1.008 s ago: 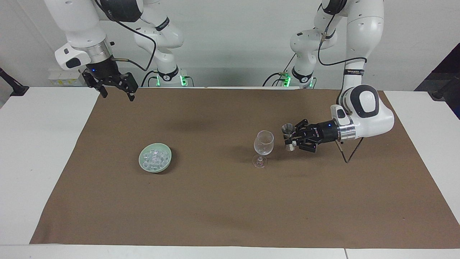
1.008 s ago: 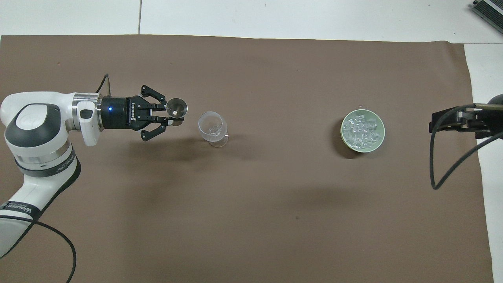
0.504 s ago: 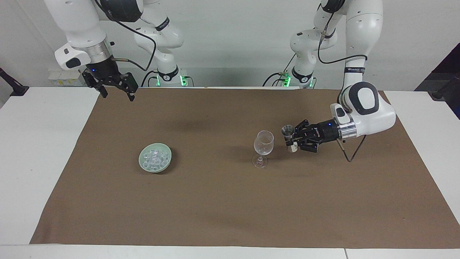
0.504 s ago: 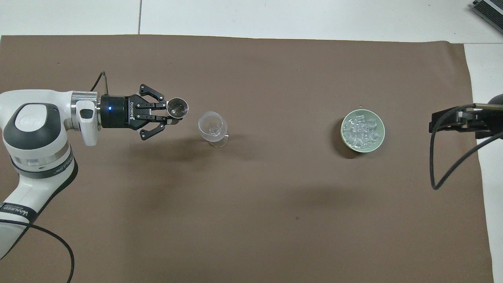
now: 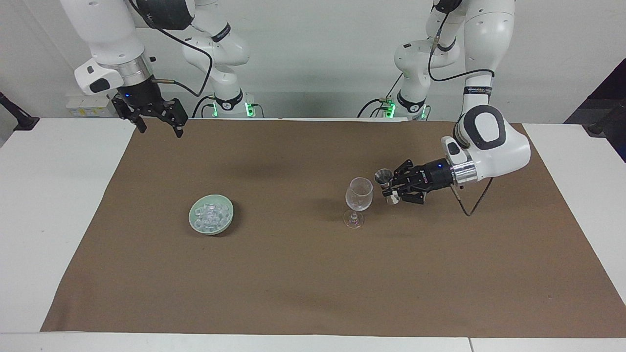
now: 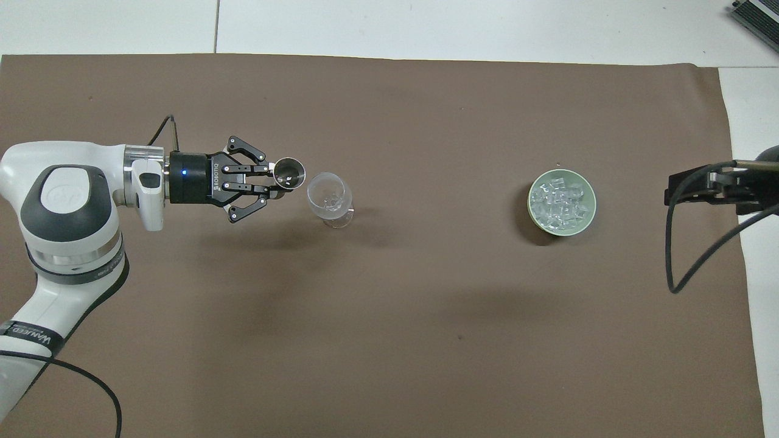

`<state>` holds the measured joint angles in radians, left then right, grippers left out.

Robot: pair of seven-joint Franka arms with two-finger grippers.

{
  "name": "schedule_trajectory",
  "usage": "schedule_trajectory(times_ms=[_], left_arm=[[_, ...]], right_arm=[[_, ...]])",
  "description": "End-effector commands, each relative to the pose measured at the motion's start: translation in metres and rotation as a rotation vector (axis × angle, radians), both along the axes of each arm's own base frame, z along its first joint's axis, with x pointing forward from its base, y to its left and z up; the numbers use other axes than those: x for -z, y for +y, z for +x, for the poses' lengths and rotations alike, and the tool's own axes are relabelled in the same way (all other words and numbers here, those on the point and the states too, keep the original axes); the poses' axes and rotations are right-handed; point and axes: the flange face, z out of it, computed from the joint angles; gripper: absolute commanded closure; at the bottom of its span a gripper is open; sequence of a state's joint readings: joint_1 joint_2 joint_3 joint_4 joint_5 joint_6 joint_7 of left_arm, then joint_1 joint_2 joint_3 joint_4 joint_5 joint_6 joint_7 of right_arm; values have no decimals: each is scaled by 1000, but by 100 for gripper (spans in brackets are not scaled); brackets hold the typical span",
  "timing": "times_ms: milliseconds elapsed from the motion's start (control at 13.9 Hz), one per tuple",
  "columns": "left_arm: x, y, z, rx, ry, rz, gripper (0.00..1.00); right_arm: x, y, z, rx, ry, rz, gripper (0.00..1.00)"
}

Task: Pour wine and add ice with both arms
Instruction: 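Move the held silver cup over the clear wine glass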

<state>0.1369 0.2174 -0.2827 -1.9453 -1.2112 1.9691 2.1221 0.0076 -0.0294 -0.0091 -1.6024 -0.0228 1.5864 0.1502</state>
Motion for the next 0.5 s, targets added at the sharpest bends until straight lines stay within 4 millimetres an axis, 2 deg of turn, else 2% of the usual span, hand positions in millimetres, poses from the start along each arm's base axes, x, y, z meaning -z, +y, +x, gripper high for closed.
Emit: schedule_trajectory(times_ms=[0, 216, 432], left_arm=[[-17, 6, -12, -18, -31, 66, 100], [-18, 8, -12, -4, -39, 108, 100], [-28, 8, -9, -2, -56, 113, 100]], right_arm=[[1, -2, 1, -6, -6, 15, 0], [1, -2, 1, -6, -6, 15, 0], [1, -2, 1, -6, -6, 15, 0]])
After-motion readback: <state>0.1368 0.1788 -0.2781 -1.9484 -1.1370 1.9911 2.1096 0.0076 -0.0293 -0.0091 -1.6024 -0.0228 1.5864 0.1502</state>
